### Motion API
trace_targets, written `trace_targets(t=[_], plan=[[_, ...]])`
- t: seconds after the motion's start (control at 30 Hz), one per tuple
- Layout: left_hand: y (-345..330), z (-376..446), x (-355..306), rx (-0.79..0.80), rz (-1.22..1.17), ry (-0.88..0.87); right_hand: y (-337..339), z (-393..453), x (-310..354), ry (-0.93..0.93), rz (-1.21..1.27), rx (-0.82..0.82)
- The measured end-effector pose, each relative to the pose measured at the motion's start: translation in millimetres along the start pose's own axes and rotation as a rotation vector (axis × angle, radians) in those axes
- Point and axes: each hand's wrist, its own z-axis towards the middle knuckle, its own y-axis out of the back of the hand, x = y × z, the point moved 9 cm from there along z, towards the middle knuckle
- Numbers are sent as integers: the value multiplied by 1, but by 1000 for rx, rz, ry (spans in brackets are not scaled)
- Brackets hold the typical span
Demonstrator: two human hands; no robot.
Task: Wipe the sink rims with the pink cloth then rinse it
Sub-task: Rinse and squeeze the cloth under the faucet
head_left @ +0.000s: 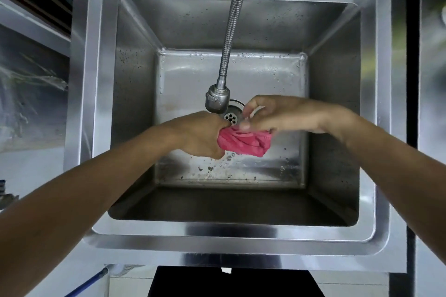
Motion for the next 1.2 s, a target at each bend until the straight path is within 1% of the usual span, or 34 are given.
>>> trace_targets(t=[0.07, 0.13, 0.2, 0.23, 0.3, 0.37, 0.43, 0.5, 0.57, 0.6, 0.67, 0.77, 0.83, 0.93, 1.0, 1.07, 1.2], plan=[[15, -6, -15, -245, 188, -120, 3, 7, -14, -27, 175, 132], [26, -15, -32, -503, 323, -226, -19, 13, -28, -82, 311, 344], [30, -24, -47, -695, 474, -286, -49, 18, -33, -84, 428, 541], [29, -27, -52, -746, 548, -311, -60, 19, -33, -60, 471, 608], [23, -28, -53, -763, 678, -328, -70, 23, -29, -36, 524, 663], [17, -23, -46, -725, 759, -289, -72, 29, -31, -67, 472, 615], [11, -16, -38, -644, 785, -219, -69, 36, -39, -127, 291, 496], [2, -4, -30, -530, 813, -112, -59, 45, -46, -191, 12, 306], [-4, 4, -21, -467, 794, -21, -47, 53, -47, -217, -263, 84], [-5, 7, -17, -445, 755, 21, -44, 56, -45, -205, -344, 1], [-8, 15, -9, -387, 658, 103, -42, 59, -42, -157, -440, -103], [-14, 24, 2, -287, 497, 193, -38, 62, -38, -107, -583, -193], [-16, 29, 10, -254, 400, 230, -35, 65, -35, -82, -671, -239], [-21, 38, 22, -215, 316, 269, -32, 71, -30, -24, -804, -308], [-24, 43, 26, -165, 278, 281, -32, 74, -30, 2, -875, -329], [-30, 49, 28, -76, 262, 285, -32, 75, -32, 11, -923, -350], [-43, 60, 26, 96, 281, 242, -35, 75, -36, 9, -958, -354]])
